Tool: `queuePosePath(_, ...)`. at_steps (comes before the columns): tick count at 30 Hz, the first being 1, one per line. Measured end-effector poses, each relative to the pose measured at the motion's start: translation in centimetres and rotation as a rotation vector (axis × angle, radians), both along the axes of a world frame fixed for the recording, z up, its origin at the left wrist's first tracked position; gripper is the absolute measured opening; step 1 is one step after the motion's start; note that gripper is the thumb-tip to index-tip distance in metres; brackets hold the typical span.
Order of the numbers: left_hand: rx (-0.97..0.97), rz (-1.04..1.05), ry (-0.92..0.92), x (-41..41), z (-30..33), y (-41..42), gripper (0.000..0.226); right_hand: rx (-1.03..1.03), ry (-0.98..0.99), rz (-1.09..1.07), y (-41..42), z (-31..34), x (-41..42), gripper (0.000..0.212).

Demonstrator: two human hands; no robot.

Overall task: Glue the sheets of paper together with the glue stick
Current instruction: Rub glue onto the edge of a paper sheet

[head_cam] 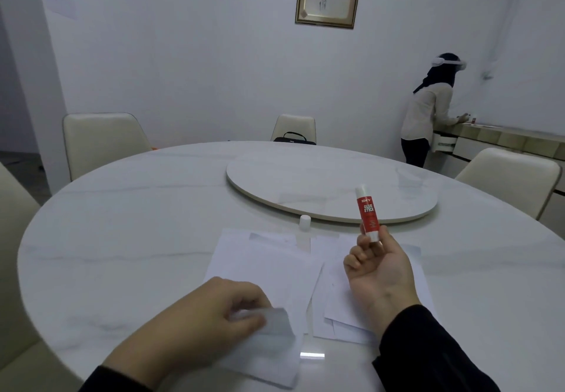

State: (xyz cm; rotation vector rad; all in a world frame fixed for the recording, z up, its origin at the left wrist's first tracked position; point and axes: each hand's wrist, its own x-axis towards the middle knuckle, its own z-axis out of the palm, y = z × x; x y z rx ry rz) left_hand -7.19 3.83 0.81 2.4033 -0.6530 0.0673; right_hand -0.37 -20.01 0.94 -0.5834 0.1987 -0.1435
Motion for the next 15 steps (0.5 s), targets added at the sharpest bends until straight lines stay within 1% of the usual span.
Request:
queuePosePath(2, -0.053, 0.053, -0.098, 0.3, 0.1, 0.2, 0.007, 0.023, -0.025, -0.017, -0.3, 0.2, 0.0, 0.018)
queuePosePath(4, -0.195, 0.17, -0.265, 0.9, 0.9, 0.4, 0.006, 0.057, -0.073, -0.037, -0.7, 0.6, -0.2, 0.016)
queuePosePath(6, -0.346, 0.33, -0.43, 1.6, 2.4, 0.4, 0.013, 0.101, -0.123, -0.054, -1.2, 0.9, -0.4, 0.02)
queuePosePath(8, -0.468, 0.402, -0.532, 2.2, 3.9, -0.1, 0.02, 0.14, -0.16, -0.066, -1.9, 1.2, -0.5, 0.016)
queuePosePath(9, -0.506, 0.383, -0.555, 2.5, 4.5, -0.6, 0.023, 0.16, -0.174, -0.075, -2.2, 1.3, -0.6, 0.015)
queuePosePath(11, -0.514, 0.244, -0.553, 2.9, 5.2, -1.8, 0.031, 0.187, -0.196, -0.096, -2.8, 1.4, -0.7, 0.016)
queuePosePath(13, -0.423, 0.079, -0.475, 3.1, 4.9, -2.9, 0.036, 0.21, -0.223, -0.129, -3.2, 1.6, -0.9, 0.013)
queuePosePath(15, -0.279, -0.034, -0.386, 3.7, 3.5, -3.7, 0.03, 0.234, -0.26, -0.165, -3.6, 1.9, -1.1, 0.016)
